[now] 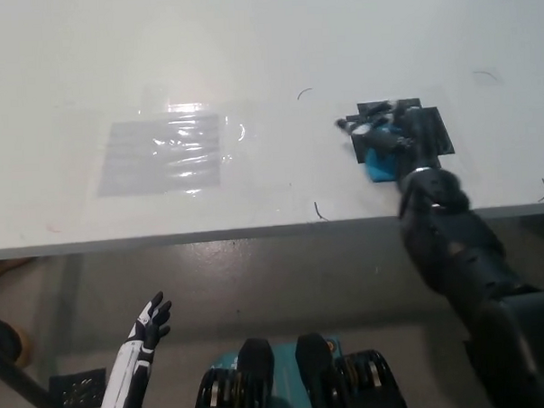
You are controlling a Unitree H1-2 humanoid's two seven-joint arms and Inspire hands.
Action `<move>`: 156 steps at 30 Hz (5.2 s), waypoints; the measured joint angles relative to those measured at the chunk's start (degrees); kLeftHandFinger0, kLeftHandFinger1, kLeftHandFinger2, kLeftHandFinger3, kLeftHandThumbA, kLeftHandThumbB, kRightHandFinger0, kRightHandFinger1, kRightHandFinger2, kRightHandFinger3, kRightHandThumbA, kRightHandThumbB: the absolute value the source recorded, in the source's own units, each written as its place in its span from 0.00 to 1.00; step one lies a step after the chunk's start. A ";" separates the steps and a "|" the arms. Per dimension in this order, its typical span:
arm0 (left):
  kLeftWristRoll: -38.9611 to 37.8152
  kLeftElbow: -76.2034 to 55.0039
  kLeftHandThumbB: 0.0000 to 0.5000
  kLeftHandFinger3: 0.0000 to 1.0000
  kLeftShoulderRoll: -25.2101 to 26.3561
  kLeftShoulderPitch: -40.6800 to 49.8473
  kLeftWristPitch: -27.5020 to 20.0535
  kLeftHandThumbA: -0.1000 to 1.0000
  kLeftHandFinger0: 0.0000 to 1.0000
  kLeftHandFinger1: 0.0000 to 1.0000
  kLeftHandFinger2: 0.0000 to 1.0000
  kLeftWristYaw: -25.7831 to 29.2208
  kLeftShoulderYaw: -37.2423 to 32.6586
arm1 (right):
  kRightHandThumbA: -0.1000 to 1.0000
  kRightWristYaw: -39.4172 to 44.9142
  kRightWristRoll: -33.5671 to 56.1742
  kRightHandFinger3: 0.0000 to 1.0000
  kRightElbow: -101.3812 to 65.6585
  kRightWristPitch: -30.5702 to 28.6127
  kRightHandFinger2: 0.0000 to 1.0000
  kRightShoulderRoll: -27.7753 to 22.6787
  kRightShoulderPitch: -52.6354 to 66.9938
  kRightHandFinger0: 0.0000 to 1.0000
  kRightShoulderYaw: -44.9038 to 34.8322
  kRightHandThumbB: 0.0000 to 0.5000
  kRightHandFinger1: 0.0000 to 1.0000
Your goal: A soft sponge is kept on the balc marked spot on the table infront of the robot and it uses its right hand fist to press down on it and drrags it across the table in a back and forth manner twice to clean it
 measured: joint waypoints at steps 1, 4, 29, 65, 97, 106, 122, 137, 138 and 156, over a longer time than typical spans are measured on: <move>-0.01 0.00 0.17 1.00 0.01 -0.01 0.00 1.00 1.00 1.00 1.00 0.00 0.00 | 1.00 0.32 -0.05 0.14 -0.04 -0.20 0.11 1.27 -0.11 0.00 0.24 0.23 0.00; -0.04 -0.02 0.17 1.00 0.00 0.00 0.00 1.00 1.00 1.00 1.00 -0.02 0.00 | 1.00 1.25 -0.25 0.15 -0.30 -1.01 0.14 5.20 -0.31 0.00 1.38 0.23 0.00; -0.02 -0.35 0.15 1.00 0.05 0.04 0.00 1.00 1.00 1.00 1.00 -0.04 0.02 | 1.00 5.39 -1.48 0.30 -0.25 -1.87 0.24 2.51 0.34 0.00 3.97 0.16 0.00; -0.05 0.10 0.13 1.00 0.51 0.42 -0.03 1.00 1.00 1.00 1.00 -0.29 -0.03 | 1.00 5.58 9.43 0.56 -0.53 -4.30 0.52 -27.03 11.32 0.00 -14.27 0.12 0.12; -0.07 0.16 0.17 1.00 0.61 -0.39 0.01 1.00 1.00 1.00 1.00 -0.37 -0.04 | 1.00 5.72 7.20 0.24 -1.22 -5.38 0.13 -4.68 3.19 0.00 -3.72 0.17 0.00; -0.10 0.29 0.15 1.00 0.76 -0.46 0.01 1.00 1.00 1.00 1.00 -0.37 0.00 | 1.00 6.36 6.91 0.89 -1.21 -5.31 0.88 -6.84 3.46 0.65 -3.16 0.60 0.74; -0.06 1.36 0.16 1.00 0.59 -0.44 0.37 1.00 1.00 1.00 1.00 -0.37 0.01 | 1.00 11.01 8.02 1.00 -31.03 -0.91 1.00 -8.36 11.84 1.00 -1.10 0.86 1.00; -0.06 3.25 0.15 1.00 0.61 -0.46 0.87 1.00 1.00 1.00 1.00 -0.37 0.01 | 1.00 10.84 8.51 1.00 -56.84 3.53 1.00 -7.77 30.28 1.00 0.12 0.61 1.00; -0.06 3.30 0.17 1.00 0.60 -0.47 0.89 1.00 1.00 1.00 1.00 -0.38 0.00 | 1.00 10.86 8.39 1.00 -58.98 3.53 1.00 -7.37 32.67 1.00 0.44 0.69 1.00; -0.18 3.93 0.20 1.00 1.55 -1.50 0.32 1.00 1.00 1.00 1.00 -1.54 -1.29 | 1.00 15.27 4.26 1.00 -75.40 -3.07 1.00 -7.76 65.74 1.00 11.23 0.45 1.00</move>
